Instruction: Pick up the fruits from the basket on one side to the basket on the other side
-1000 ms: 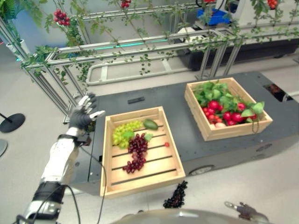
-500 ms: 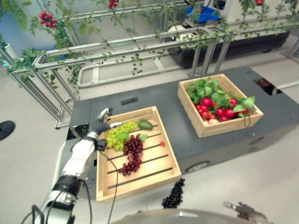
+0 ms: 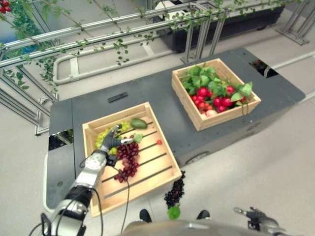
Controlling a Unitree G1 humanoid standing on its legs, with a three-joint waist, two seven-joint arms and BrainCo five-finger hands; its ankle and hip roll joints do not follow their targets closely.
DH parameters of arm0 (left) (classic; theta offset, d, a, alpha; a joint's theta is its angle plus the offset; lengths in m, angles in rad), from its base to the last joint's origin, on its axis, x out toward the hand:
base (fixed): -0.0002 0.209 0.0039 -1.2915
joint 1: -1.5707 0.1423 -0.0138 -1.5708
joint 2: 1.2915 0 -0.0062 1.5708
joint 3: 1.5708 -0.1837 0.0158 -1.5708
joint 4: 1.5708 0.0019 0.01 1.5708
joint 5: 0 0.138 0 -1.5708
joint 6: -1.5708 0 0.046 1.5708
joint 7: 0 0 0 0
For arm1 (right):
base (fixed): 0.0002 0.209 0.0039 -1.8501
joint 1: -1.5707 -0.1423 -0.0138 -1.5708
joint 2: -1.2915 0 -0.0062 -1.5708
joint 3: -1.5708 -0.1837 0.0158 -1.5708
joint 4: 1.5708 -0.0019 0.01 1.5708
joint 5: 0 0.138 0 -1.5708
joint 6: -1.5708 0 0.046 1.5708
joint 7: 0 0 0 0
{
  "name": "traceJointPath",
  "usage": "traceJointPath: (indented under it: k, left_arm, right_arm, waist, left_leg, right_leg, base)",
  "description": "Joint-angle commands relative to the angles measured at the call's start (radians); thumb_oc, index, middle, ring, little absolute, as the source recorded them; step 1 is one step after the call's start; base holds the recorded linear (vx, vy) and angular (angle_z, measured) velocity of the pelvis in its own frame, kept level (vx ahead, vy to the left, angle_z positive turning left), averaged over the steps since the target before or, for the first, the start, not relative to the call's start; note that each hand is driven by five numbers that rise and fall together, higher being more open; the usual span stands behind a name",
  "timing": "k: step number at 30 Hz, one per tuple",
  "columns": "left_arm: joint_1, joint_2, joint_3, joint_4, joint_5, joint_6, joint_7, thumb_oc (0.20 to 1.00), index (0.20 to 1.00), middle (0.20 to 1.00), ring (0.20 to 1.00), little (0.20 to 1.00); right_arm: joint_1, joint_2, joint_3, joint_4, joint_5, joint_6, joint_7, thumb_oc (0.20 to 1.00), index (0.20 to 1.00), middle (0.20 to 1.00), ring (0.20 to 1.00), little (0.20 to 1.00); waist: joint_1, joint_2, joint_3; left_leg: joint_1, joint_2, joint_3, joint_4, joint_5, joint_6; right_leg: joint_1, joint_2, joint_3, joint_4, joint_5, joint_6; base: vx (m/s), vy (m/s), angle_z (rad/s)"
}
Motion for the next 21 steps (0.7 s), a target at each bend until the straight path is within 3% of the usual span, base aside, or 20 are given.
traceJointPath:
  k: [1,6,11,12,13,14,16,17,21]
  left_arm:
    - [-0.128,0.002,-0.018,0.053,0.082,-0.014,0.029,1.0,1.0,1.0,1.0,1.0]
    - [-0.169,-0.018,-0.027,0.113,0.069,-0.019,0.062,1.0,1.0,1.0,1.0,1.0]
    - [-0.166,-0.033,-0.008,0.157,0.022,-0.02,0.1,1.0,1.0,1.0,1.0,1.0]
    - [-0.172,-0.044,-0.007,0.173,0.001,-0.023,0.11,1.0,1.0,1.0,1.0,1.0]
    - [-0.184,-0.049,-0.008,0.184,-0.013,-0.026,0.12,1.0,1.0,1.0,1.0,1.0]
    - [-0.196,-0.051,-0.012,0.193,-0.023,-0.025,0.128,1.0,1.0,1.0,1.0,1.0]
    - [-0.197,-0.061,-0.012,0.185,-0.036,-0.03,0.142,1.0,1.0,1.0,1.0,1.0]
    - [-0.196,-0.06,-0.016,0.205,-0.034,-0.019,0.138,1.0,1.0,1.0,1.0,1.0]
    - [-0.245,-0.067,-0.031,0.278,-0.06,-0.009,0.135,1.0,1.0,1.0,1.0,1.0]
  right_arm:
    - [-0.063,0.014,0.041,0.006,0.013,-0.024,-0.024,1.0,1.0,1.0,1.0,1.0]
    - [-0.093,0.018,0.063,-0.023,0.035,-0.033,-0.036,1.0,1.0,1.0,1.0,1.0]
    - [-0.123,0.025,0.107,-0.086,0.054,-0.052,-0.044,1.0,1.0,1.0,1.0,1.0]
    - [-0.136,0.017,0.126,-0.103,0.057,-0.059,-0.049,1.0,1.0,1.0,1.0,1.0]
    - [-0.149,0.011,0.13,-0.108,0.068,-0.065,-0.056,1.0,1.0,1.0,1.0,1.0]
    - [-0.16,0.005,0.135,-0.111,0.069,-0.066,-0.062,1.0,1.0,1.0,1.0,1.0]
    - [-0.165,-0.009,0.133,-0.123,0.07,-0.073,-0.079,1.0,1.0,1.0,1.0,1.0]
    - [-0.164,-0.008,0.133,-0.122,0.069,-0.071,-0.07,1.0,1.0,1.0,1.0,1.0]
    - [-0.202,-0.005,0.108,-0.118,0.102,-0.07,-0.088,1.0,1.0,1.0,1.0,1.0]
  waist:
    - [-0.001,-0.021,0.034]
    - [-0.012,-0.031,0.075]
    - [-0.022,-0.071,0.137]
    - [-0.006,-0.086,0.169]
    - [0.012,-0.092,0.19]
    - [0.018,-0.093,0.198]
    - [0.012,-0.075,0.187]
    - [0.013,-0.079,0.189]
    - [-0.011,-0.101,0.232]
  left_leg:
    - [0.001,0.026,0.008,0.022,-0.015,-0.043]
    - [-0.049,0.048,0.015,0.062,-0.016,-0.051]
    - [-0.171,0.126,0.025,0.281,-0.071,-0.086]
    - [-0.231,0.157,-0.008,0.395,-0.076,-0.104]
    - [-0.271,0.153,-0.073,0.448,-0.063,-0.118]
    - [-0.306,0.148,-0.12,0.422,-0.059,-0.119]
    - [-0.314,0.152,-0.156,0.296,-0.021,-0.112]
    - [-0.303,0.139,-0.167,0.309,-0.051,-0.093]
    - [-0.327,0.106,-0.098,0.338,-0.084,-0.055]
  right_leg:
    - [-0.052,-0.043,0.018,0.057,0.019,0.042]
    - [-0.105,-0.038,0.039,0.078,0.009,0.033]
    - [-0.162,-0.024,0.085,0.103,-0.021,0.007]
    - [-0.16,-0.02,0.089,0.092,-0.028,-0.006]
    - [-0.164,-0.009,0.093,0.089,-0.028,-0.012]
    - [-0.176,-0.002,0.089,0.088,-0.032,-0.013]
    - [-0.216,-0.007,0.096,0.105,-0.033,0.003]
    - [-0.239,-0.018,0.11,0.146,-0.036,0.001]
    - [-0.295,-0.071,0.141,0.214,-0.016,0.013]
  base:
    - [-0.02,-0.024,-0.12]
    - [-0.04,-0.053,-0.07]
    - [-0.03,-0.129,-0.07]
    - [-0.08,-0.205,-0.13]
    - [-0.1,-0.144,-0.22]
    - [-0.04,0.005,-0.26]
    - [0.04,0.13,-0.25]
    - [0.0,0.157,-0.13]
    - [-0.07,0.159,-0.1]
